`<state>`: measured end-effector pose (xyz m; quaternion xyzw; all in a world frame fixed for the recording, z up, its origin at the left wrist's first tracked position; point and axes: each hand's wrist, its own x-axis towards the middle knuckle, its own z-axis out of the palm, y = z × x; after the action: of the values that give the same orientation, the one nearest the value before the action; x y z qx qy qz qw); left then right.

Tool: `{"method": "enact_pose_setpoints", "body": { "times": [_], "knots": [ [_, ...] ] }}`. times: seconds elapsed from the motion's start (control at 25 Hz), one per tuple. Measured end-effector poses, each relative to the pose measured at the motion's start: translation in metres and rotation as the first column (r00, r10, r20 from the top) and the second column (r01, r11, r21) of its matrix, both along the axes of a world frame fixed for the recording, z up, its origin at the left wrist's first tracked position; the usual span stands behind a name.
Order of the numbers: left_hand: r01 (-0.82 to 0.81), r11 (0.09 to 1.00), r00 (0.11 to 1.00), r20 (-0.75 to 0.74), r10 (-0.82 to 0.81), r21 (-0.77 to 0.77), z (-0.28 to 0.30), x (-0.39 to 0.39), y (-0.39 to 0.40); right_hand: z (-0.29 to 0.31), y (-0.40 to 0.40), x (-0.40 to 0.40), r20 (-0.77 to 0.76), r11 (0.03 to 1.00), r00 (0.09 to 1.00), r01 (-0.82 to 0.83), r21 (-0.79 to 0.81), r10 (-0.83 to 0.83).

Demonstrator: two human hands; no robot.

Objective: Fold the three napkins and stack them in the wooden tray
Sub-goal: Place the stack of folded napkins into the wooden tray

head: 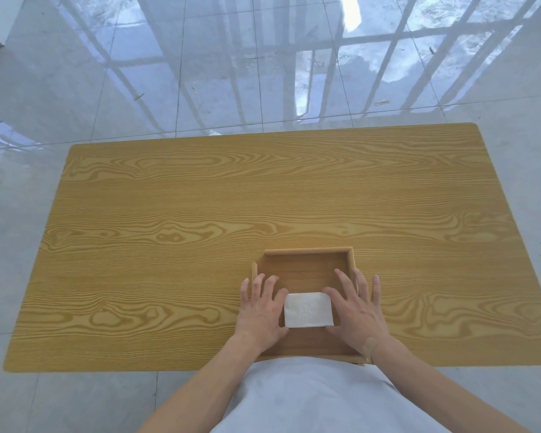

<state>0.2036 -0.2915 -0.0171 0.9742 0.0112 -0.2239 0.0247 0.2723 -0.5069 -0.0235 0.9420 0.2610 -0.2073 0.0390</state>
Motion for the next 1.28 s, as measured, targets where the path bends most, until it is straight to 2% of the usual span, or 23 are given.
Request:
{"method": "enact_pose_setpoints", "body": {
  "times": [1.28],
  "knots": [
    [-0.008,1.000,1.000,0.000,0.008,0.017,-0.0032,-0.0017,0.0061,-0.0002,0.0025,-0.0016,-0.003,0.998,1.000,-0.021,-0.051,0.021]
  ]
}}
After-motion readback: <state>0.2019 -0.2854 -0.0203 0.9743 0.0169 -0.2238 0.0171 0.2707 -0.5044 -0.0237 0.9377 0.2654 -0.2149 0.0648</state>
